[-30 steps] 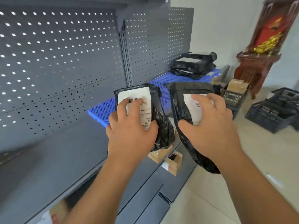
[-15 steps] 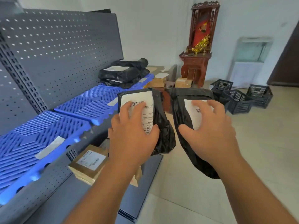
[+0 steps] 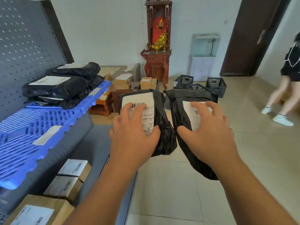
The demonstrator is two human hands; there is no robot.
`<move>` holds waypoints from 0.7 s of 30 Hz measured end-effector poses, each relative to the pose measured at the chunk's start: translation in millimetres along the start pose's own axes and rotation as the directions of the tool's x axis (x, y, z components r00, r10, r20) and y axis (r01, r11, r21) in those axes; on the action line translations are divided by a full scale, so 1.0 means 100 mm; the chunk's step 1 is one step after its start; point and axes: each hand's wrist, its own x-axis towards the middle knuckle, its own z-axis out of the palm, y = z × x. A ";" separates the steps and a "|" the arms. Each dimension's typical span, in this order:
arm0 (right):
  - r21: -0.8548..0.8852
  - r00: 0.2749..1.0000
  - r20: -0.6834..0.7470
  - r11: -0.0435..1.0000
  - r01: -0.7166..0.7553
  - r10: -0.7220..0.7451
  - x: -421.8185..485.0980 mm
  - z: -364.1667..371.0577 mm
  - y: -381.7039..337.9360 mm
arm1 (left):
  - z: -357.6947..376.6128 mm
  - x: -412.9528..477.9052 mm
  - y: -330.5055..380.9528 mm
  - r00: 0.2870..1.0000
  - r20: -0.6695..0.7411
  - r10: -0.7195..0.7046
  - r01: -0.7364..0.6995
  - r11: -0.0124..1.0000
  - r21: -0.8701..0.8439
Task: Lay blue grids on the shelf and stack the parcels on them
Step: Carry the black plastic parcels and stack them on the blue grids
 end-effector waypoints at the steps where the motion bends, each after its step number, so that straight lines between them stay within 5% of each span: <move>1: -0.008 1.000 -0.009 1.000 -0.009 0.009 0.11 0.04 -0.02 | 0.06 0.14 -0.02 1.000 0.004 0.018 -0.018 1.000 -0.021; 13: 0.030 0.980 -0.131 0.988 -0.149 0.152 1.24 0.46 -0.04 | 0.66 1.55 -0.19 0.991 0.053 0.119 -0.114 0.989 -0.098; 21: 0.084 0.984 -0.139 0.991 -0.102 0.113 2.12 0.72 0.13 | 1.02 2.28 -0.10 0.993 0.044 0.109 -0.106 0.992 -0.070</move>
